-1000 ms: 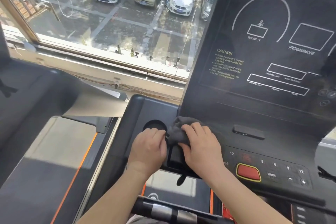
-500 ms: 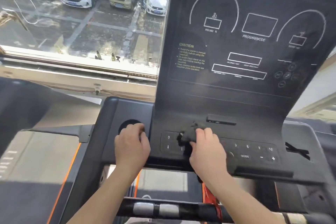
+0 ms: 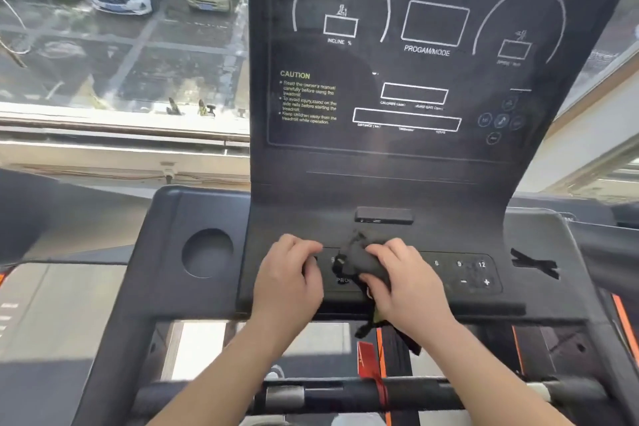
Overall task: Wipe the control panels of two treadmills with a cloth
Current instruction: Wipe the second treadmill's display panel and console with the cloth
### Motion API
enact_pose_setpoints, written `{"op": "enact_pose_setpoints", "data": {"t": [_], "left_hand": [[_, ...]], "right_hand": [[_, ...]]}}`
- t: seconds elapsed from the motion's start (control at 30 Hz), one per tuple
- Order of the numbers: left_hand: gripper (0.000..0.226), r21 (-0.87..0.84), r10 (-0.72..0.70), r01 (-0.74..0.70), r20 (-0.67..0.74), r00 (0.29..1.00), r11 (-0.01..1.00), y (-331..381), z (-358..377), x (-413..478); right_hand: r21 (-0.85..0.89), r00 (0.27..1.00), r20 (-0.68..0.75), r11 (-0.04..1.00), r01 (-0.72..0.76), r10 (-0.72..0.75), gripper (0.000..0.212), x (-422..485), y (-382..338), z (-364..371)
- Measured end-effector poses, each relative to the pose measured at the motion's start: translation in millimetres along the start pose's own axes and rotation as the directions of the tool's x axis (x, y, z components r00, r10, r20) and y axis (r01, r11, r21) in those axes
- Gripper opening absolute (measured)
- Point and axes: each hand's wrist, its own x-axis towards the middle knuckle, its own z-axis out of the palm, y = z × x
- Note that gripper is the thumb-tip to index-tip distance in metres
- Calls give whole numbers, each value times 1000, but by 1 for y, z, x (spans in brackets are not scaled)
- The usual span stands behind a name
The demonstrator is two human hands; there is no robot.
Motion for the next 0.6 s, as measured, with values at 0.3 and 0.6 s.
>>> {"op": "enact_pose_setpoints", "data": {"t": [0.3,0.6], "left_hand": [[23,-57,141,-131,240,960,990,78,90,-3],[22,-48,137,-129,251,958,990,137,133,-4]], "right_hand": [[47,978,-119,985,-165,169,40,-32,123,-37],[115,948,-178,962,-246,263,36,-16,191,-48]]}}
